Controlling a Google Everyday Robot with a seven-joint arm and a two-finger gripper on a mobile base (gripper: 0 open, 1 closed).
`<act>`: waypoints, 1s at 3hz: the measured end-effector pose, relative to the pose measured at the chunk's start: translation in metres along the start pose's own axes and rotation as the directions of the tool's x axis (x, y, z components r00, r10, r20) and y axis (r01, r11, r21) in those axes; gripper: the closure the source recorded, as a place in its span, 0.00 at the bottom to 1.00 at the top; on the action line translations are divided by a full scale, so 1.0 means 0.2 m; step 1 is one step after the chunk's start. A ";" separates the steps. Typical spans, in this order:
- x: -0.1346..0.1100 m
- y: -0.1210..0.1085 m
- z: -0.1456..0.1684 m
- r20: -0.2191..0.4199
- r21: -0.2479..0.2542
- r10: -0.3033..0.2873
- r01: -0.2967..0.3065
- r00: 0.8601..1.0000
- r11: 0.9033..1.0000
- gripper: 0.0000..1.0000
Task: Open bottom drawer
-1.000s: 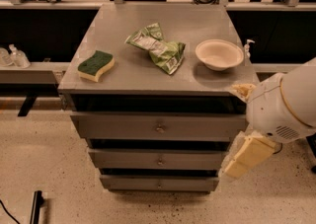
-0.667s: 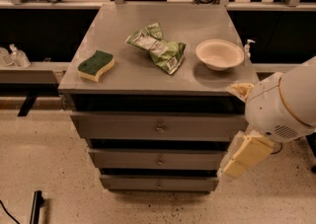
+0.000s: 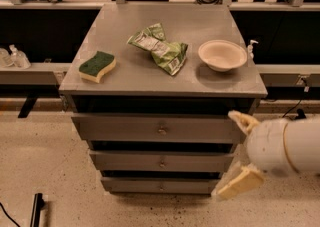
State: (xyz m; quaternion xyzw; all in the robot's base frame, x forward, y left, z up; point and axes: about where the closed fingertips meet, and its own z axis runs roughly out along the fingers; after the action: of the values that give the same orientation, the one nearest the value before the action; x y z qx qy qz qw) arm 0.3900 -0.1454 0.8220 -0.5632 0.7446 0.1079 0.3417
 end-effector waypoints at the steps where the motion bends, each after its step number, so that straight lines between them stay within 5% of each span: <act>1: 0.20 0.05 0.24 0.167 0.038 0.099 -0.107 0.981 0.994 0.00; 2: 0.27 -0.04 0.29 0.230 0.098 0.044 -0.068 0.972 0.993 0.00; 3: 0.28 -0.04 0.30 0.235 0.097 0.026 -0.050 0.972 0.994 0.00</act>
Offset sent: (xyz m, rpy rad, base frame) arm 0.0321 -0.0217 -0.0922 0.2348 -0.1948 0.0483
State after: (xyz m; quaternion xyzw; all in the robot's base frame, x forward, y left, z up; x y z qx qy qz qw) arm 0.4127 -0.1572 0.7443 -0.5139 0.7146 0.1417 0.4530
